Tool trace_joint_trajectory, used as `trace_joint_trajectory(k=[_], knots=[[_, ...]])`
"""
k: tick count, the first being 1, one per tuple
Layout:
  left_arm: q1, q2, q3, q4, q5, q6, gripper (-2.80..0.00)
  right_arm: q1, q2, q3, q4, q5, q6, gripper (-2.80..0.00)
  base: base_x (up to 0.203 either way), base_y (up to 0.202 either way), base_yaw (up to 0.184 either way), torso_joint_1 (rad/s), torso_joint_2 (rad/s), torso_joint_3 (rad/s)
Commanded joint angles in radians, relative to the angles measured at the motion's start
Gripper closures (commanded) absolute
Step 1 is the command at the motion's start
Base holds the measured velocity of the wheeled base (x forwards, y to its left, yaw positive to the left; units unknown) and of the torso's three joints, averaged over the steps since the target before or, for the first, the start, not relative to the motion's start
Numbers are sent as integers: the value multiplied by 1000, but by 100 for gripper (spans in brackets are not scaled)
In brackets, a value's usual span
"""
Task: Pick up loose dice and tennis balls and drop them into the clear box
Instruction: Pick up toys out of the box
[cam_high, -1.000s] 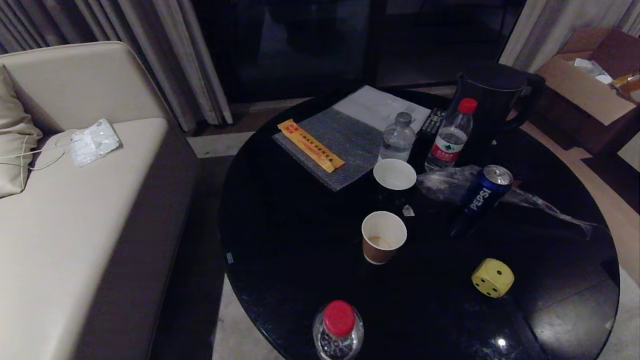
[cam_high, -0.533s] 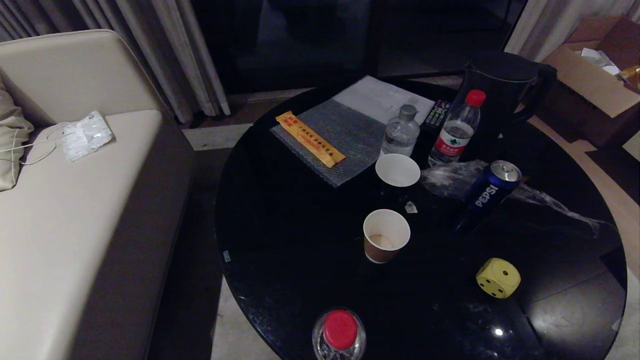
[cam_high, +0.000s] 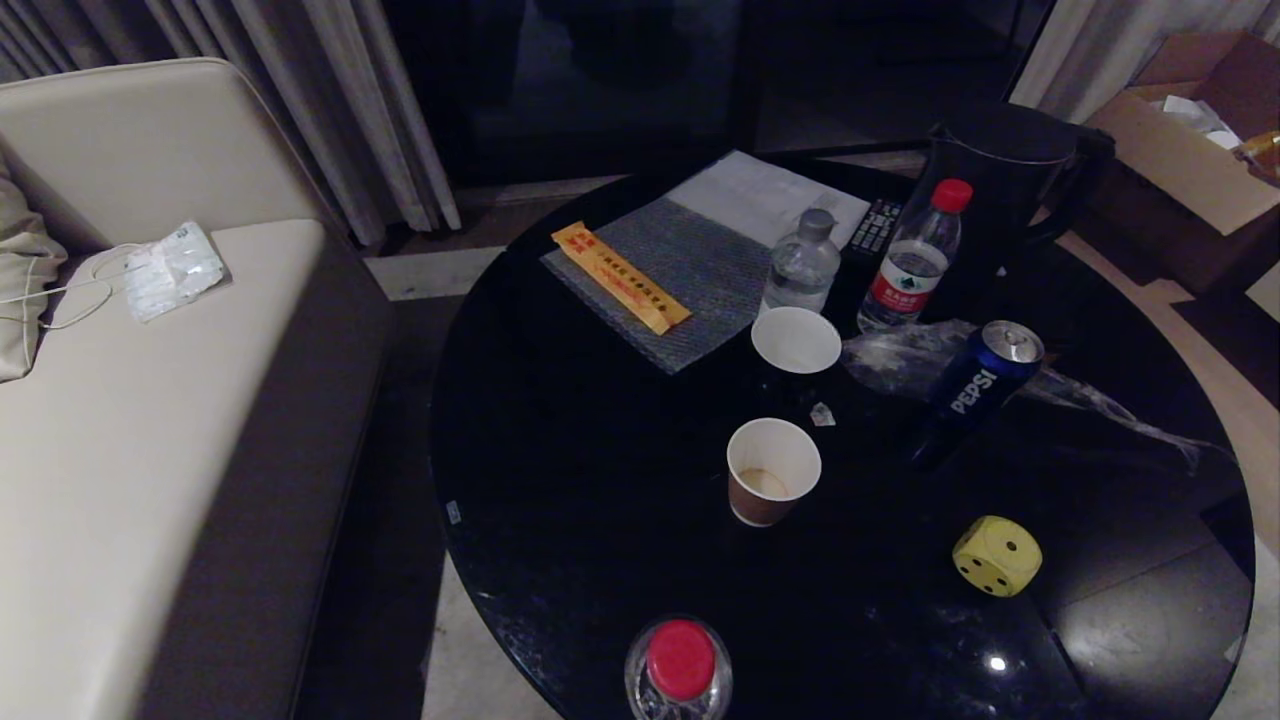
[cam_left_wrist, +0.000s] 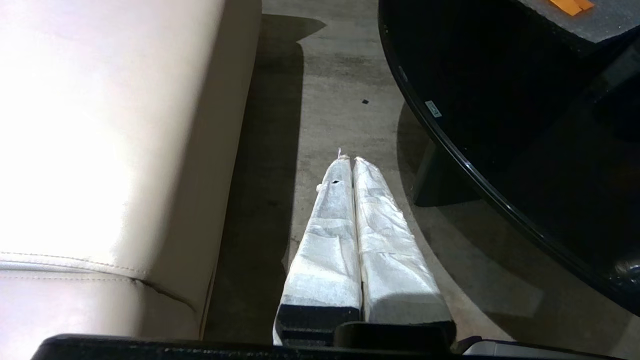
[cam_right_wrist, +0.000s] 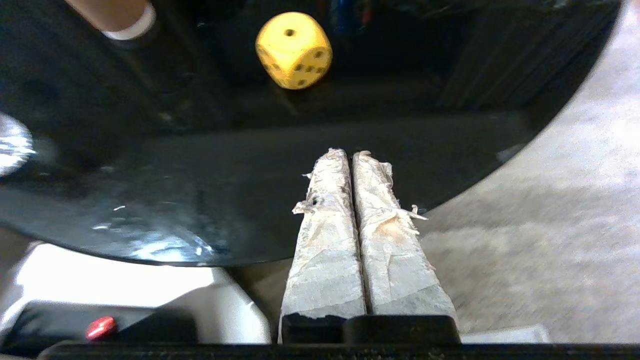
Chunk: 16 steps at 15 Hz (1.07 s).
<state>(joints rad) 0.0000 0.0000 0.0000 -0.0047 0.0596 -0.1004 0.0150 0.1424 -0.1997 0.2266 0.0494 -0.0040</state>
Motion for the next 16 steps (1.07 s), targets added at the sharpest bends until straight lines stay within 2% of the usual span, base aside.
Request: trace_joint_trajectory(k=[1,4,7,9,10,13,14,16], knots=[[0,2,2,1,0,-1,0,45,230,-78,-5,12,33,0,0,0,0,0,0,0],[0,2,2,0,0,-1,0,93,476,-133,-36,35,108,0,0,0,0,0,0,0],[0,2,2,0,0,-1,0,112,722,-168,-166,53,144,0,0,0,0,0,0,0],[0,2,2,0,0,-1,0,158,865,-181,-259,69,153,0,0,0,0,0,0,0],[0,0,2,0,0,-1,0,182,929,-187,-311,75,147,0,0,0,0,0,0,0],[0,2,2,0,0,-1,0,196,1093,-216,-428,83,45,0,0,0,0,0,0,0],[0,1,2,0,0,-1,0,193,1129,-223,-462,86,7,-280,0,0,0,0,0,0],[0,2,2,0,0,-1,0,170,1164,-237,-482,85,-81,-280,0,0,0,0,0,0]])
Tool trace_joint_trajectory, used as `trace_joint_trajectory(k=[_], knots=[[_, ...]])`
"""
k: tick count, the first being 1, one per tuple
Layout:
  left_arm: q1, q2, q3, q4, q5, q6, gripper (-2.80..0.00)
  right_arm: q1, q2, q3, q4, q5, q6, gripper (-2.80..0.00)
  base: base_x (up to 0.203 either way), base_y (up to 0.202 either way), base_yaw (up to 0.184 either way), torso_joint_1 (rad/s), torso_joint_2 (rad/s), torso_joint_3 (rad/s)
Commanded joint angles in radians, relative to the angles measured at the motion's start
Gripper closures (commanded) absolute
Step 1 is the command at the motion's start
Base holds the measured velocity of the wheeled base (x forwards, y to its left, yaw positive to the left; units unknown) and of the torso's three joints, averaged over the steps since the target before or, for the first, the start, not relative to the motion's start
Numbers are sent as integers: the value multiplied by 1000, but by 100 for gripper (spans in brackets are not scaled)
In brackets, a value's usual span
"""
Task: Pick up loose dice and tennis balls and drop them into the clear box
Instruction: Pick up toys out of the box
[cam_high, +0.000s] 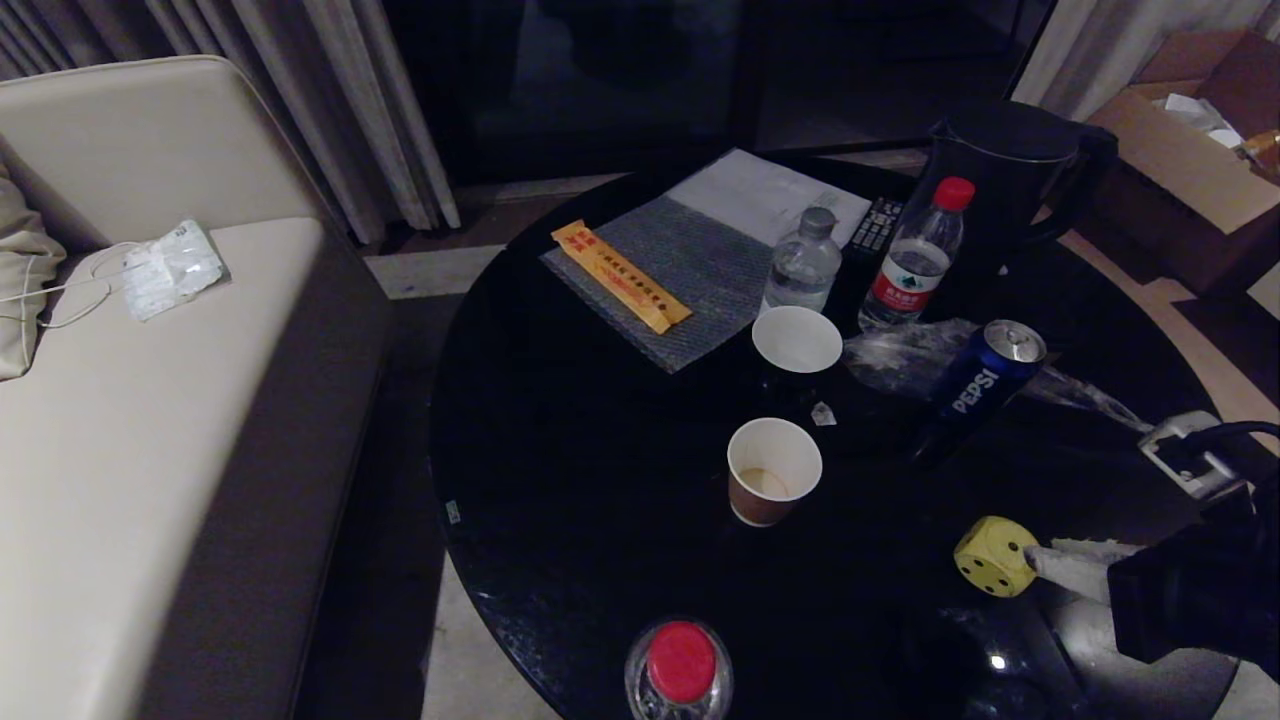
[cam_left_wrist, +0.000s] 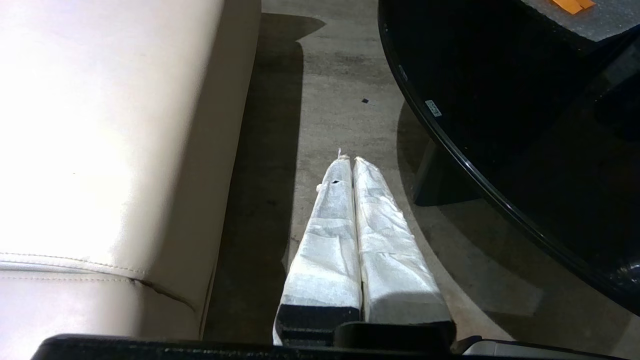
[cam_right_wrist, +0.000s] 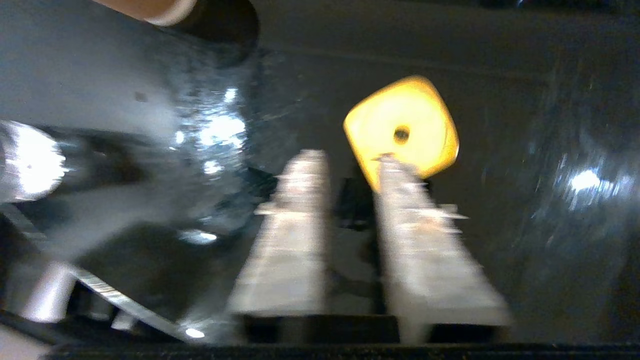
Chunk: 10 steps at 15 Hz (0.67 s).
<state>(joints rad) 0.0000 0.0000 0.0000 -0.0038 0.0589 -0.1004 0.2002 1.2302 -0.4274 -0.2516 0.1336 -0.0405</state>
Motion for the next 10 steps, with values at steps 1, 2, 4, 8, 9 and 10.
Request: trace_joint_trajectory(k=[1,2,4,8,9,10], knots=[[0,1,2,-1,1,-1,0,-40,80,-11,-2,-1,-77,-280,0,0,0,0,0,0],[0,1,2,0,1,-1,0,-63,90,-12,-1,-2,-109,-280,0,0,0,0,0,0],[0,1,2,-1,1,-1,0,-83,130,-35,-8,-1,-155,-280,0,0,0,0,0,0],[0,2,2,-1,1,-1,0,-115,185,-77,-8,4,-287,-280,0,0,0,0,0,0],[0,2,2,-1,1,-1,0,-121,194,-85,-9,14,-301,-280,0,0,0,0,0,0],[0,2,2,-1,1,-1,0,-124,206,-85,-8,20,-314,-280,0,0,0,0,0,0]])
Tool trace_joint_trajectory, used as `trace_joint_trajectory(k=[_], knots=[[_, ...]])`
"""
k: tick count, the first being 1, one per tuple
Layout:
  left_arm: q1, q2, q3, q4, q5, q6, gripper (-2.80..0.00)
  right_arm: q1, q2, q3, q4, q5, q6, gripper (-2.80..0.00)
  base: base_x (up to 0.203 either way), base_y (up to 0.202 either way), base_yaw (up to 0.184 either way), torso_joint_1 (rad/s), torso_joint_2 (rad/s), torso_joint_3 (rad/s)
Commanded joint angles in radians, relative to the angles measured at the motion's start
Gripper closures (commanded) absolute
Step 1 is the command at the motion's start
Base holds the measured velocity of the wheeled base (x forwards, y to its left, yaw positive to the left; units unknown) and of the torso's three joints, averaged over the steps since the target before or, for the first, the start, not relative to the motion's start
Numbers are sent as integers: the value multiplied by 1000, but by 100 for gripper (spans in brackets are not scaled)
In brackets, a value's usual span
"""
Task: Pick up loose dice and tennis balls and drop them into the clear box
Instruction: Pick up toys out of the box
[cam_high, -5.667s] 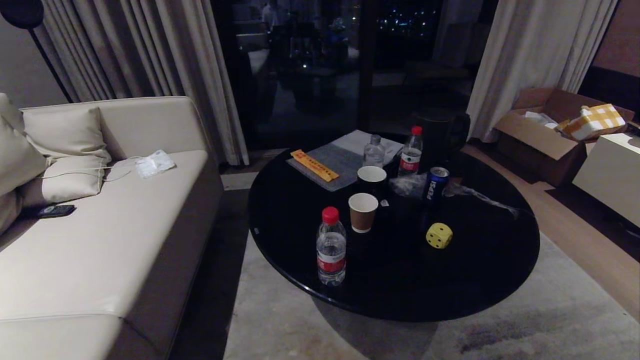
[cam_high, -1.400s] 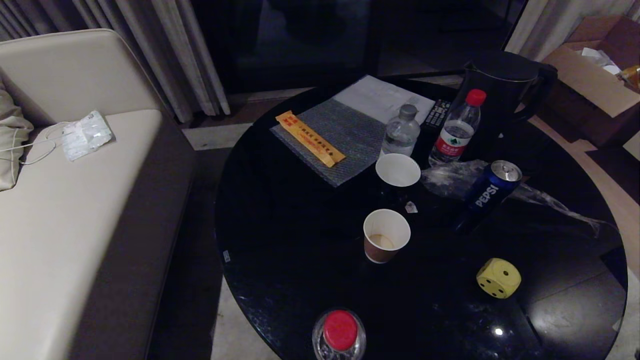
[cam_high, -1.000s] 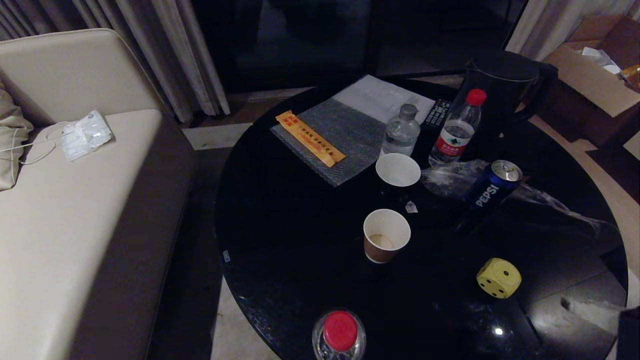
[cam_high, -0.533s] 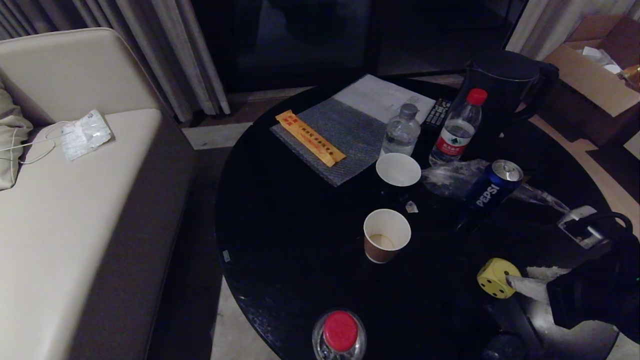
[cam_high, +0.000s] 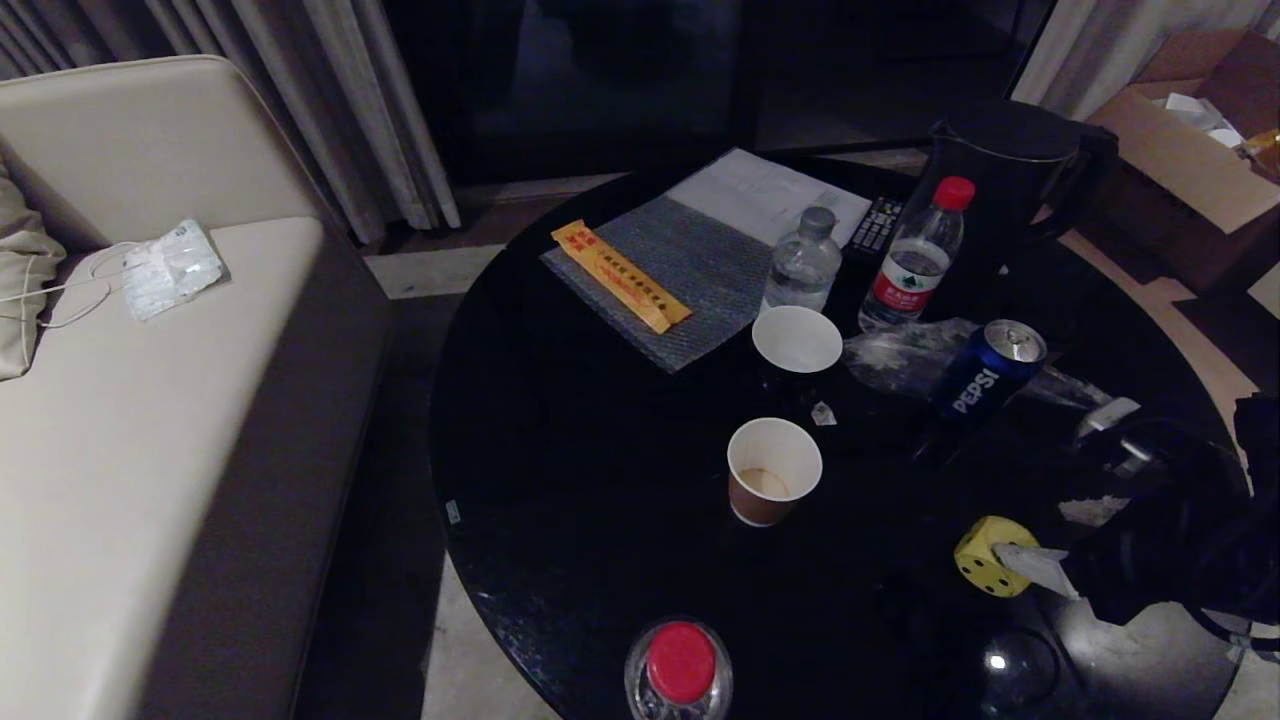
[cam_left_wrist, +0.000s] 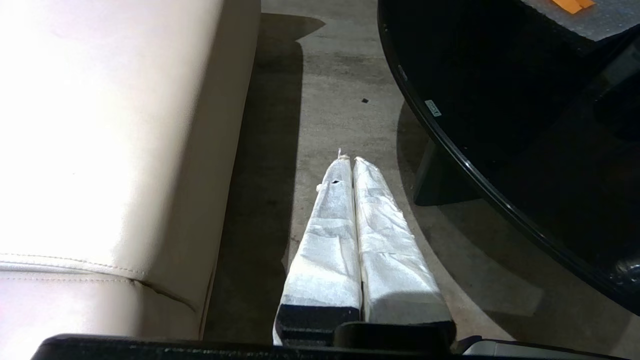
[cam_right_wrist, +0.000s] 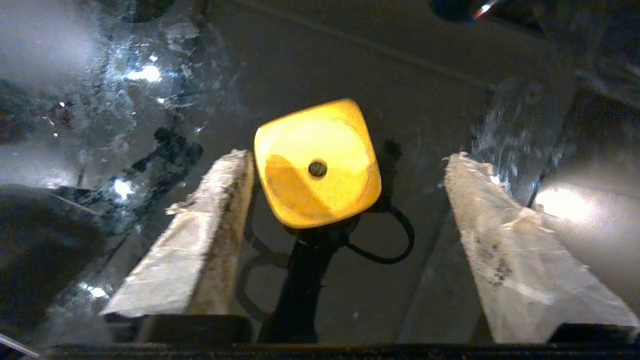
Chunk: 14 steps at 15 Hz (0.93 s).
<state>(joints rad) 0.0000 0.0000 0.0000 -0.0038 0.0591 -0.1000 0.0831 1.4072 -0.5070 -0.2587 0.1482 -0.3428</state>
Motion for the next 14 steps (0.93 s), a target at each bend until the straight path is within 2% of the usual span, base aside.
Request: trace_joint_trajectory(k=[1,5,14], knots=[[0,1,2,-1,1,-1,0,-10,40,-7,-1,7,-29,-280,0,0,0,0,0,0],[0,2,2,0,1,-1,0,-12,86,-10,-2,85,-44,-280,0,0,0,0,0,0],[0,2,2,1,1,-1,0,-13,182,-10,-103,90,-75,-280,0,0,0,0,0,0]])
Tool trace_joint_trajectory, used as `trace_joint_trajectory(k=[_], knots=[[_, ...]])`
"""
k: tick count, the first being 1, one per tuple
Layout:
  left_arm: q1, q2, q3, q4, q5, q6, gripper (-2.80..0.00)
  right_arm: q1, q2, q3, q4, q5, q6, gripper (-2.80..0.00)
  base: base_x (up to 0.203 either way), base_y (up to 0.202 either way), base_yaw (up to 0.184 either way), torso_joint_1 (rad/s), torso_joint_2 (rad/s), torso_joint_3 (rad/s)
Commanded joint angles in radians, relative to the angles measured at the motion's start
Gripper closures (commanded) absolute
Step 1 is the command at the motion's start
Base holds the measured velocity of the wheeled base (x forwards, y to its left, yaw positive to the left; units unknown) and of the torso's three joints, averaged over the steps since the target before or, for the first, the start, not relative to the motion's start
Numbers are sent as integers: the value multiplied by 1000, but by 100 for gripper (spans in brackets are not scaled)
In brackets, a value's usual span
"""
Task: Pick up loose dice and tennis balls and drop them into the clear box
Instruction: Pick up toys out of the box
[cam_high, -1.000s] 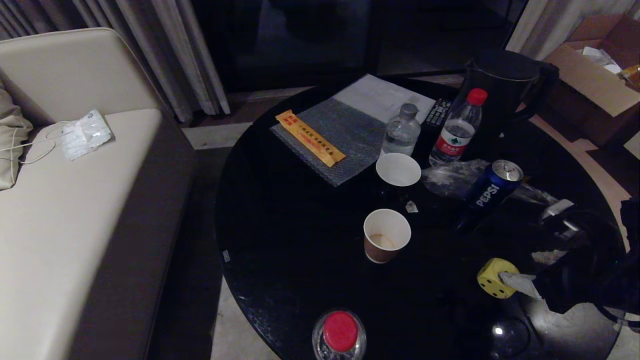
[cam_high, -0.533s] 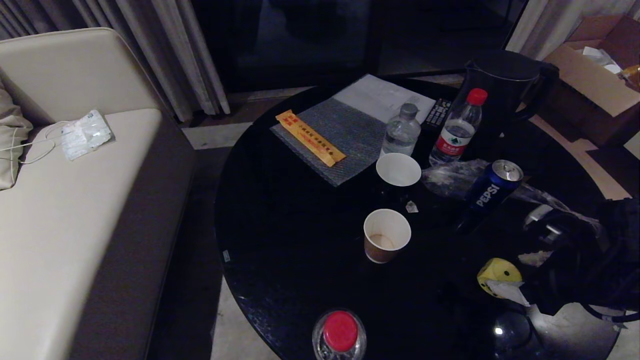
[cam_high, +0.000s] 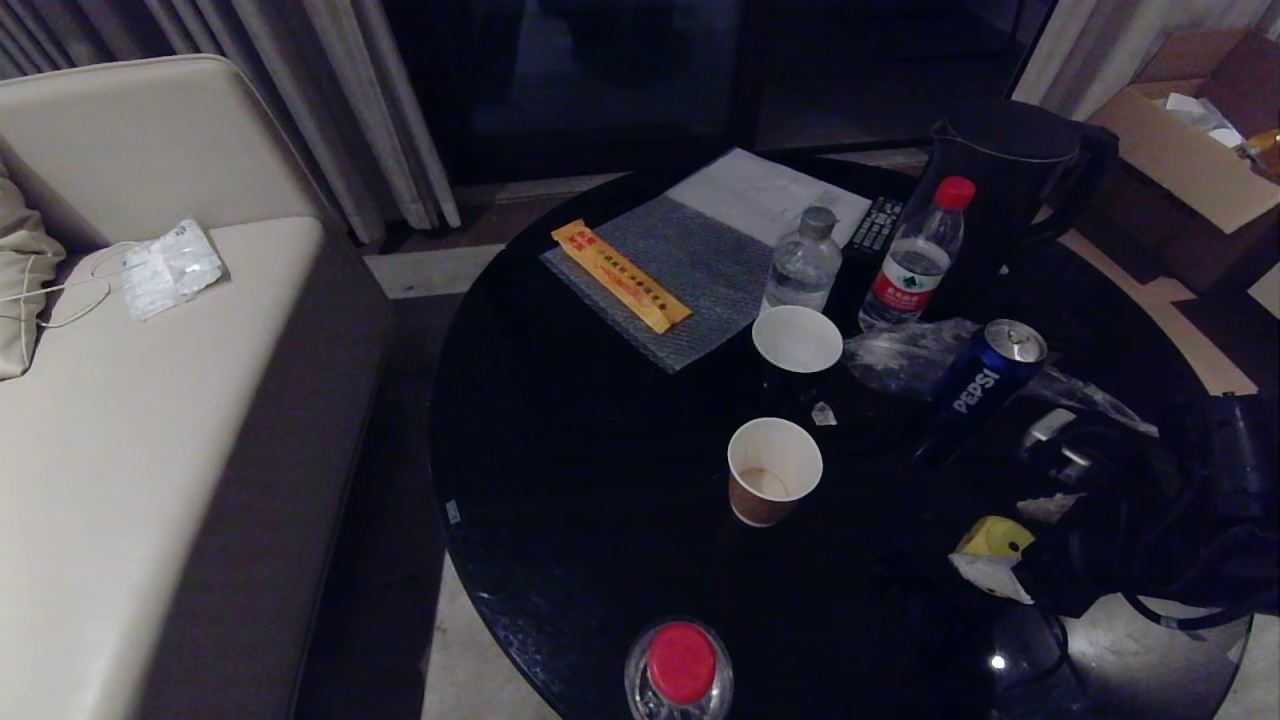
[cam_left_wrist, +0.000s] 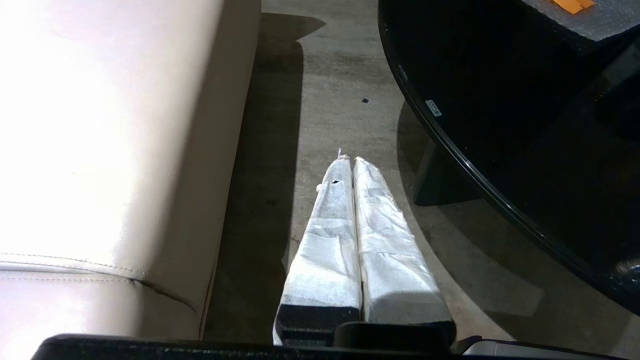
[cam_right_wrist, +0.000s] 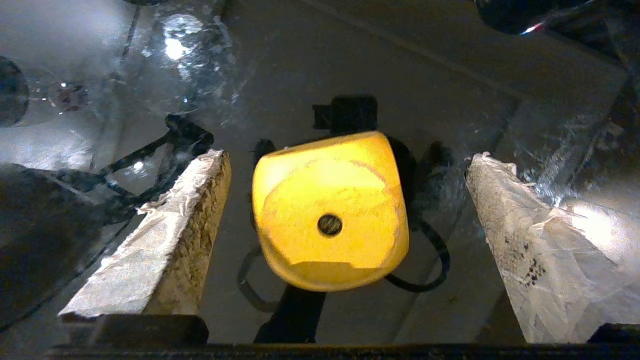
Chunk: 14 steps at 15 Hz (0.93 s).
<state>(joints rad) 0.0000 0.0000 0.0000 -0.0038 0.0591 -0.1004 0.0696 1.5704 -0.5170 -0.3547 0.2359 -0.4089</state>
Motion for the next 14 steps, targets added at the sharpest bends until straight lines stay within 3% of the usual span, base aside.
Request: trace_joint_trajectory(k=[1,10,11,12,14], knots=[[0,2,2,-1,1,-1,0,-1,22,1,-7,1,-21,-280,0,0,0,0,0,0],[0,2,2,-1,1,-1,0,-18,45,3,-6,-4,-41,-280,0,0,0,0,0,0],[0,1,2,-1,1,-1,0,-20,47,3,-5,-4,-42,-52,0,0,0,0,0,0],[0,2,2,-1,1,-1,0,-20,59,3,-6,-5,-42,0,0,0,0,0,0,0],[0,1,2,-1,1,-1,0,-20,66,3,-7,-6,-42,0,0,0,0,0,0,0]])
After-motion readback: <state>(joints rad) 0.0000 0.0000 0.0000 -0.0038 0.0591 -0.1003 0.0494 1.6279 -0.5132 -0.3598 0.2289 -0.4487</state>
